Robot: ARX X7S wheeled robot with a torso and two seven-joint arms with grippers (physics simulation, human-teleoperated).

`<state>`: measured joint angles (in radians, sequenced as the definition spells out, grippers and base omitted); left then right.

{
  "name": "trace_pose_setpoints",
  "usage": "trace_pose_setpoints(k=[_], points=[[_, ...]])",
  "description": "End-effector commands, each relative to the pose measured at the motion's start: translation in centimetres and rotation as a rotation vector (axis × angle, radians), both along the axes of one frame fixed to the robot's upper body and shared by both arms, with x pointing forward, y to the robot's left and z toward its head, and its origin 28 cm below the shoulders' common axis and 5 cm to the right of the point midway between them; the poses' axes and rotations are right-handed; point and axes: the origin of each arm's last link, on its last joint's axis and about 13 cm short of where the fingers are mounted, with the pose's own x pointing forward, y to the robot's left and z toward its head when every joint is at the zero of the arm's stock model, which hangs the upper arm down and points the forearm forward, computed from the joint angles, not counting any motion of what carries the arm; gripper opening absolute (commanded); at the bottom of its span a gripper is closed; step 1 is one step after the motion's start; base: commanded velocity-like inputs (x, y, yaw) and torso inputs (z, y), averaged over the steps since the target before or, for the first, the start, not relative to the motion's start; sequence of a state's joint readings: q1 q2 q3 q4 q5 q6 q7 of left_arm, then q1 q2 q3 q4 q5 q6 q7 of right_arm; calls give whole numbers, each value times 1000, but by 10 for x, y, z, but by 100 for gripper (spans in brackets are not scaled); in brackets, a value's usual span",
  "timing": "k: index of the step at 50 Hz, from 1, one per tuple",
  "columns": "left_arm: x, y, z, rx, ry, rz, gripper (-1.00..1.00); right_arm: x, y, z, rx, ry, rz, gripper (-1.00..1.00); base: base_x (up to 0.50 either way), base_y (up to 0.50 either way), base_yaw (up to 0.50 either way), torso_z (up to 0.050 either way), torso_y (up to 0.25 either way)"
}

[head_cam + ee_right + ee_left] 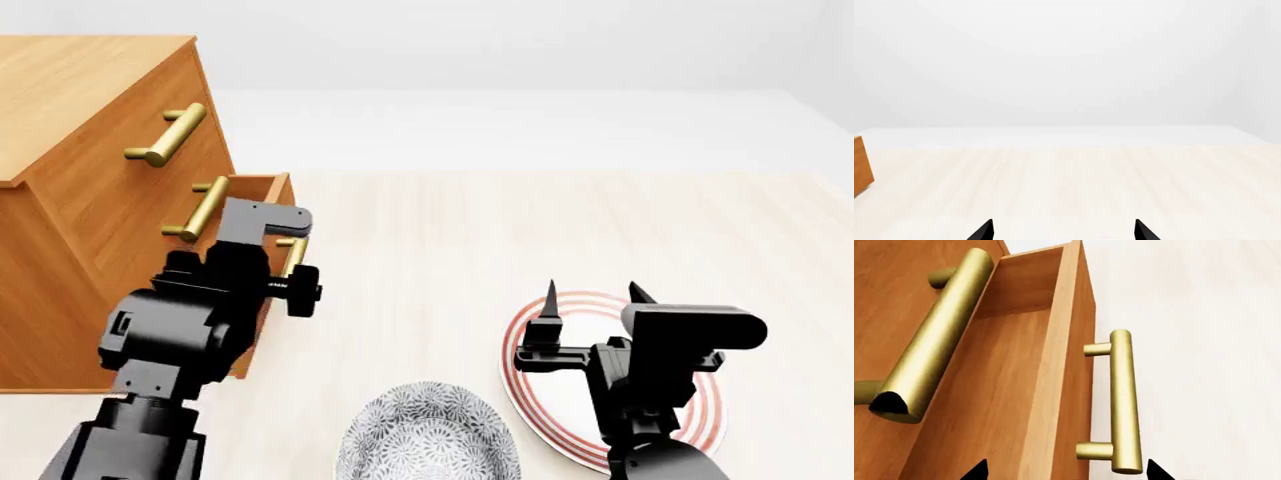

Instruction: Open the bottom drawer of the cabinet.

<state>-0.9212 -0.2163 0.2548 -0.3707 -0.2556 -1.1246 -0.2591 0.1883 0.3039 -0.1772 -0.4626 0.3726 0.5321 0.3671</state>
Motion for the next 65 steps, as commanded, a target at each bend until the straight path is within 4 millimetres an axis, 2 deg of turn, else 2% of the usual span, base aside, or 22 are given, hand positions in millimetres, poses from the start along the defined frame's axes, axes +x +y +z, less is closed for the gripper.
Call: trace_pose_setpoints(k=[1, 10, 21, 35, 53, 65], points=[[11, 9, -12, -73, 73, 30, 100, 0, 0, -1, 1, 1, 0, 100, 0, 0, 0, 0, 0], [12, 10, -15, -93, 94, 14, 100, -1, 0, 0, -2, 0, -2, 100, 0, 0, 0, 0, 0], [5, 3, -8, -138, 93, -70, 100, 0, 0, 2, -4, -2, -4, 100, 0, 0, 0, 0, 0], [-6, -19, -10, -133, 99, -172, 100, 0, -1, 1, -1, 0, -5, 100, 0, 0, 0, 0, 0], [-6, -50, -10, -182, 99, -277, 100, -1, -2, -1, 3, 3, -6, 100, 0, 0, 0, 0, 0], [-8, -57, -4, -201, 89, -313, 100, -2, -2, 0, 2, 0, -7, 100, 0, 0, 0, 0, 0]])
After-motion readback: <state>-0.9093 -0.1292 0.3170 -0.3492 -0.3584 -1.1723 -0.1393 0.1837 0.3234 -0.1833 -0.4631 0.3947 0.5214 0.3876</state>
